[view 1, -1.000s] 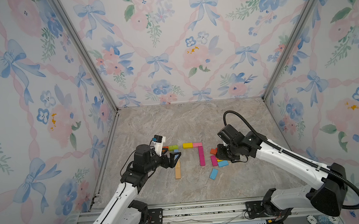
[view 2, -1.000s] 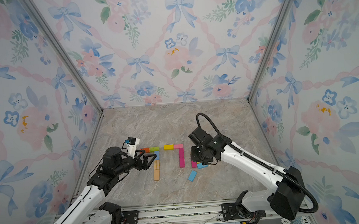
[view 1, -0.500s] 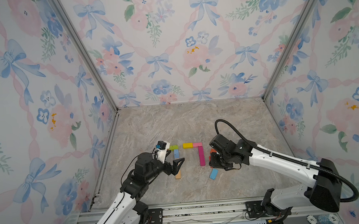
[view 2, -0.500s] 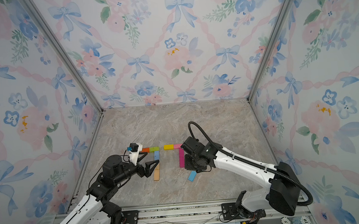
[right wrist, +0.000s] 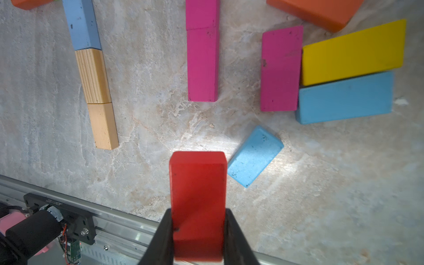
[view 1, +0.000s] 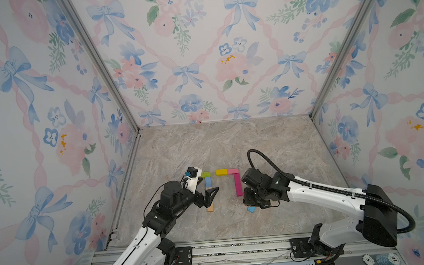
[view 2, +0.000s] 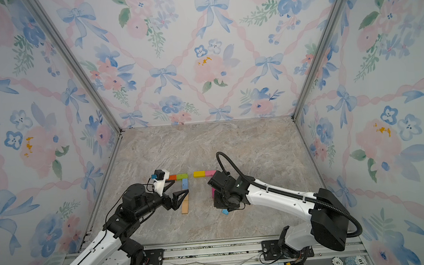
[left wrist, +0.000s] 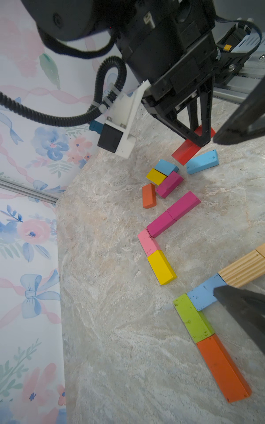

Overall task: Assemble the number 7 with building blocks
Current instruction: Assemble the building block at the center of the board.

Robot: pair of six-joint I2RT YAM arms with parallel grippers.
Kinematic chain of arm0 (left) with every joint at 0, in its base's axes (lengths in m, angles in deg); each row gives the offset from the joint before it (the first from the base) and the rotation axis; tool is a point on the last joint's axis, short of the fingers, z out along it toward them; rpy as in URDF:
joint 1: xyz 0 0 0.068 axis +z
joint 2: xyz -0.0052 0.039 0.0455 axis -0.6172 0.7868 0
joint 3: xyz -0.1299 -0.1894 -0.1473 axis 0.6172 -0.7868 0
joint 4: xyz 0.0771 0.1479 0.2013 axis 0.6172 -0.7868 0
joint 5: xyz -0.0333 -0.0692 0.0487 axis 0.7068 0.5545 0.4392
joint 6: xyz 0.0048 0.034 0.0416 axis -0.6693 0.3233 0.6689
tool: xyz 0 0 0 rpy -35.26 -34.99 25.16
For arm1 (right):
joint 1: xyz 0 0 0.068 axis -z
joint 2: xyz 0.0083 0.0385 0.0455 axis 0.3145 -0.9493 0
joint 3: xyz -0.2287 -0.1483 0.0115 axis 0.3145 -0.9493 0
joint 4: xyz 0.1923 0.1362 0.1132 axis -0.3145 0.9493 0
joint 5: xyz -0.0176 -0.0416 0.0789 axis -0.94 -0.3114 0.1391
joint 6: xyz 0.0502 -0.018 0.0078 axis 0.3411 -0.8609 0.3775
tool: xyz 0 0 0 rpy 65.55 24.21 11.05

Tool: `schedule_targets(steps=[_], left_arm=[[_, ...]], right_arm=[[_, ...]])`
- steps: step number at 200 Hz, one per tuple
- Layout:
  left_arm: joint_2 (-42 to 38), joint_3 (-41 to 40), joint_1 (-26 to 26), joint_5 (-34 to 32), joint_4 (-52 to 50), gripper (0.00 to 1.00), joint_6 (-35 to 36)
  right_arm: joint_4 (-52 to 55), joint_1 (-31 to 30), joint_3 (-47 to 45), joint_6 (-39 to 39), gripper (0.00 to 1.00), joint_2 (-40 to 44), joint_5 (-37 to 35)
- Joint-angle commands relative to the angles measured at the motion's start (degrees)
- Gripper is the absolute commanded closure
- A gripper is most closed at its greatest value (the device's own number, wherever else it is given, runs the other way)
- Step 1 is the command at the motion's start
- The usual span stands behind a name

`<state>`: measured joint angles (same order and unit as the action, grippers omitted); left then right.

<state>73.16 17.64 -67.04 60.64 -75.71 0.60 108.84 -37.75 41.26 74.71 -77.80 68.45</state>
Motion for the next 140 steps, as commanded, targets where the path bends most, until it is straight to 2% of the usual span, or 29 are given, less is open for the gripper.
schedule_targets(steps=[1,59,140], left_arm=[[-0.2,-0.6,-0.5,-1.0,-0.1,0.02,1.2],[-0.2,-0.4,-0.6,-1.7,-0.5,0.02,1.4],[-1.0,-0.5,-1.4,-2.3,-0.8,0.02,1.6]], right_arm=[[-1.1,-0.8,-1.5,1.3,0.82,-0.5,-0.5],[-2.8,-1.2,-2.7,1.7,0.82,-1.2,0.2],[-6.4,-2.7,-2.0,1.6,0.82,-7.8,1.2]])
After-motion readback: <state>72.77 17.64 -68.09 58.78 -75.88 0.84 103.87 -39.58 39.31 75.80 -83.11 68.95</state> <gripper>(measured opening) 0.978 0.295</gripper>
